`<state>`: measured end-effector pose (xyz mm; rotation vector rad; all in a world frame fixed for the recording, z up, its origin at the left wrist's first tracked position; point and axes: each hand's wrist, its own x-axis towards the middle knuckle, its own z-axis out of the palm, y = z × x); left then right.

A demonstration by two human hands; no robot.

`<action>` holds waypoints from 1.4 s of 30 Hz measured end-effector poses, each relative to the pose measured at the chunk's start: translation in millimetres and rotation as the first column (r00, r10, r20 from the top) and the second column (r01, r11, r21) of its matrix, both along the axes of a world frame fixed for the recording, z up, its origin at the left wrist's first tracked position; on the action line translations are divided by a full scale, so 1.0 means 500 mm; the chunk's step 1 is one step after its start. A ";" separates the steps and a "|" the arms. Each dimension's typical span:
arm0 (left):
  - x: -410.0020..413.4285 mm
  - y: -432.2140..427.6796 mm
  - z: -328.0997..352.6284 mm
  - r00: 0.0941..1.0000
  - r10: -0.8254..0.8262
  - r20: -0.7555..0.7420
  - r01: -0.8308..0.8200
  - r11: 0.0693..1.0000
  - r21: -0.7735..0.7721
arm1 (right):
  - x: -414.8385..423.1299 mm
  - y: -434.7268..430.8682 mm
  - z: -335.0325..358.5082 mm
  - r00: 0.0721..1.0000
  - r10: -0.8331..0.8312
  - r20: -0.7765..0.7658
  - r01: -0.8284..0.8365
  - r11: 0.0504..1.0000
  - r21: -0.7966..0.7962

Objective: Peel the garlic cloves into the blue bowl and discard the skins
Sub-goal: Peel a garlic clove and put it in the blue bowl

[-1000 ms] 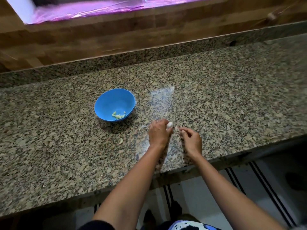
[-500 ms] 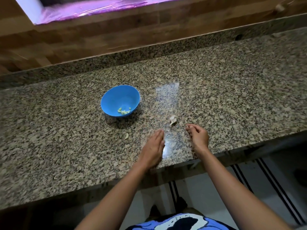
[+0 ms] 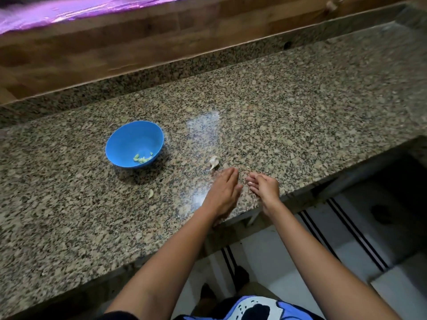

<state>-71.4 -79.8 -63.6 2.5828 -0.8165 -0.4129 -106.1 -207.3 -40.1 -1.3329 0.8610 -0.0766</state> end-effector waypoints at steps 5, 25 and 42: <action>0.009 0.051 0.017 0.944 -0.324 0.063 0.323 0.946 0.029 | -0.002 0.004 0.010 0.999 -0.046 -0.005 0.046 0.999 0.012; -0.053 0.155 0.053 0.734 0.599 -0.318 -0.662 0.531 -0.528 | 0.003 0.188 0.053 0.951 0.307 -0.033 -0.240 0.802 0.547; -0.024 0.132 0.074 0.843 0.404 -0.357 -0.539 0.638 -0.550 | 0.013 0.139 0.049 0.994 0.072 -0.081 0.000 0.748 0.664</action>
